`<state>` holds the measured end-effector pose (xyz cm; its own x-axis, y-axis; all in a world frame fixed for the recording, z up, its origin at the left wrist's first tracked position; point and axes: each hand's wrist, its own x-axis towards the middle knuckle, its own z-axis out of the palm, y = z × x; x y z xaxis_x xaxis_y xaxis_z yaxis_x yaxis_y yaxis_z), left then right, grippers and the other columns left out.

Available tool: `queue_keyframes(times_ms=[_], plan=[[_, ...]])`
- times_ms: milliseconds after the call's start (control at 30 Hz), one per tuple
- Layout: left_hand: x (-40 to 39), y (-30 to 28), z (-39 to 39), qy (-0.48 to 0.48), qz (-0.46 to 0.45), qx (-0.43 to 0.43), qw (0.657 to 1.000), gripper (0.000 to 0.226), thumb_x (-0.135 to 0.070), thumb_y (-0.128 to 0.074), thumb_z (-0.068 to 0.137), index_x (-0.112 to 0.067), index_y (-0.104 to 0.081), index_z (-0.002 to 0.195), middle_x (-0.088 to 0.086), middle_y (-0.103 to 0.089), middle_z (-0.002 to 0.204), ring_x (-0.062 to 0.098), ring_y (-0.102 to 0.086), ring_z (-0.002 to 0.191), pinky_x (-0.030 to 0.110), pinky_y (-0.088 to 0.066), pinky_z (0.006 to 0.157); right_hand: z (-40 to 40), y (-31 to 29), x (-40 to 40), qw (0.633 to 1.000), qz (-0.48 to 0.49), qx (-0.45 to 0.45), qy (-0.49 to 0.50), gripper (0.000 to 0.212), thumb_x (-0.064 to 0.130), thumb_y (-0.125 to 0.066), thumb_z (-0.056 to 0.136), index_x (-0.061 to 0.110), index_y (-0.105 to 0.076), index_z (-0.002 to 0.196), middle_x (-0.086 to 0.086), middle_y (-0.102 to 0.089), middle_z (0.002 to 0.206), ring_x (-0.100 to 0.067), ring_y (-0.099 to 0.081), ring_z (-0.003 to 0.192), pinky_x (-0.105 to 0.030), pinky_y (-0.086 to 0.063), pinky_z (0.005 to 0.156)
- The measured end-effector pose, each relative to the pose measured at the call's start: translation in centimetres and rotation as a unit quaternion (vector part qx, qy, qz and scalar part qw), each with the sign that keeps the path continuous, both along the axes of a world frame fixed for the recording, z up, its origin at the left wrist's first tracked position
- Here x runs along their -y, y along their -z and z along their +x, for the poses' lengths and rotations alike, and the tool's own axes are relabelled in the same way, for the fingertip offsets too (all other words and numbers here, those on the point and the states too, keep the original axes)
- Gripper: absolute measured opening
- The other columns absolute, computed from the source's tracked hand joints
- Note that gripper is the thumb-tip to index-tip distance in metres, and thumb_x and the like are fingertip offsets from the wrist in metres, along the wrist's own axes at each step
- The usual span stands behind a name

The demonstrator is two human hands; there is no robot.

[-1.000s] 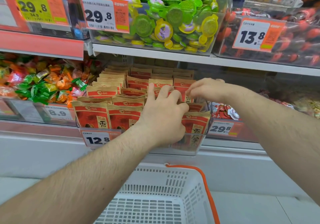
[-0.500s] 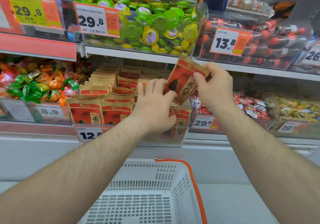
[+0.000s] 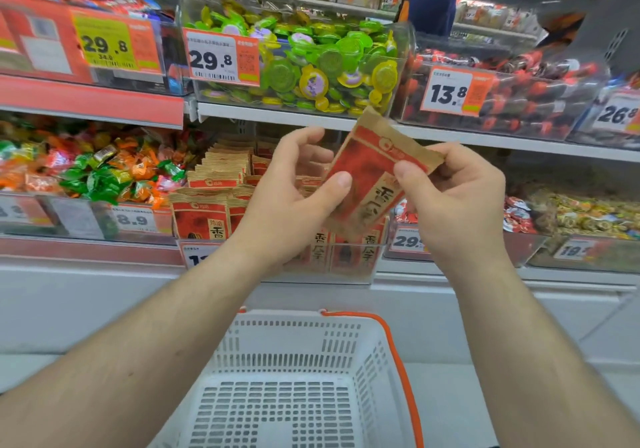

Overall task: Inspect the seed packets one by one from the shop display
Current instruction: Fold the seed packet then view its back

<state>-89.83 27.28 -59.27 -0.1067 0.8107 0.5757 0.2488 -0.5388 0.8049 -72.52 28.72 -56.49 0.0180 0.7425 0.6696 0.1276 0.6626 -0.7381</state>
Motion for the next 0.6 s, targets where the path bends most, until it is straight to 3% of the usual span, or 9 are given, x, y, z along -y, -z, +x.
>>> queue_keyframes(times_ms=[100,167,267,433,533,600], plan=[[1.4,0.6,-1.0,0.01,-0.001,-0.008,1.0,0.033,-0.034,-0.065,0.086,-0.042,-0.055,0.117,-0.009,-0.064,0.116,0.01,-0.062,0.109,0.03,-0.051,0.095,-1.1,0.5,0.9,0.997,-0.041,0.01,-0.07,0.018,0.002,-0.071,0.085,0.017,-0.066,0.08,0.013,-0.069,0.064,-0.001,-0.061,0.056,-0.016,-0.049,0.054],[2.2,1.5,-1.3,0.059,-0.063,0.079,0.993,0.017,-0.022,-0.067,0.091,-0.032,-0.064,0.105,-0.005,-0.072,0.105,0.016,-0.069,0.1,0.037,-0.057,0.084,-1.9,1.8,1.3,0.989,-0.104,0.033,-0.099,0.018,-0.001,-0.065,0.089,0.014,-0.066,0.08,0.009,-0.066,0.057,-0.001,-0.056,0.048,-0.016,-0.046,0.047],[2.9,3.8,-1.6,0.09,-0.16,0.187,0.965,0.014,-0.008,-0.06,0.094,-0.018,-0.067,0.102,0.004,-0.076,0.098,0.024,-0.072,0.094,0.042,-0.059,0.081,-2.8,4.4,1.3,0.977,-0.183,0.044,-0.096,0.021,0.01,-0.056,0.098,0.003,-0.067,0.082,0.003,-0.052,0.047,-0.006,-0.045,0.041,-0.02,-0.041,0.045],[3.2,6.7,-1.8,0.108,-0.202,0.277,0.933,0.026,-0.017,-0.064,0.078,-0.008,-0.065,0.103,0.01,-0.075,0.094,0.024,-0.072,0.087,0.038,-0.061,0.077,-3.5,6.5,1.3,0.958,-0.263,-0.001,-0.113,0.031,0.013,-0.051,0.101,0.003,-0.067,0.076,-0.001,-0.05,0.048,-0.008,-0.041,0.039,-0.018,-0.037,0.042],[3.2,7.2,-1.7,0.117,-0.209,0.289,0.927,0.028,-0.017,-0.064,0.077,-0.009,-0.065,0.103,0.009,-0.075,0.092,0.022,-0.072,0.084,0.036,-0.062,0.073,-3.4,7.2,1.1,0.954,-0.278,-0.002,-0.112,0.032,0.015,-0.051,0.101,-0.007,-0.063,0.08,-0.003,-0.049,0.051,-0.009,-0.04,0.04,-0.021,-0.036,0.044],[3.2,7.4,-1.6,0.111,-0.222,0.296,0.922,0.027,-0.016,-0.063,0.08,-0.008,-0.065,0.106,0.012,-0.075,0.096,0.024,-0.072,0.086,0.037,-0.062,0.073,-3.3,7.3,1.2,0.952,-0.284,0.004,-0.111,0.032,0.017,-0.052,0.101,-0.001,-0.066,0.079,-0.001,-0.051,0.05,-0.01,-0.041,0.041,-0.021,-0.037,0.044]])
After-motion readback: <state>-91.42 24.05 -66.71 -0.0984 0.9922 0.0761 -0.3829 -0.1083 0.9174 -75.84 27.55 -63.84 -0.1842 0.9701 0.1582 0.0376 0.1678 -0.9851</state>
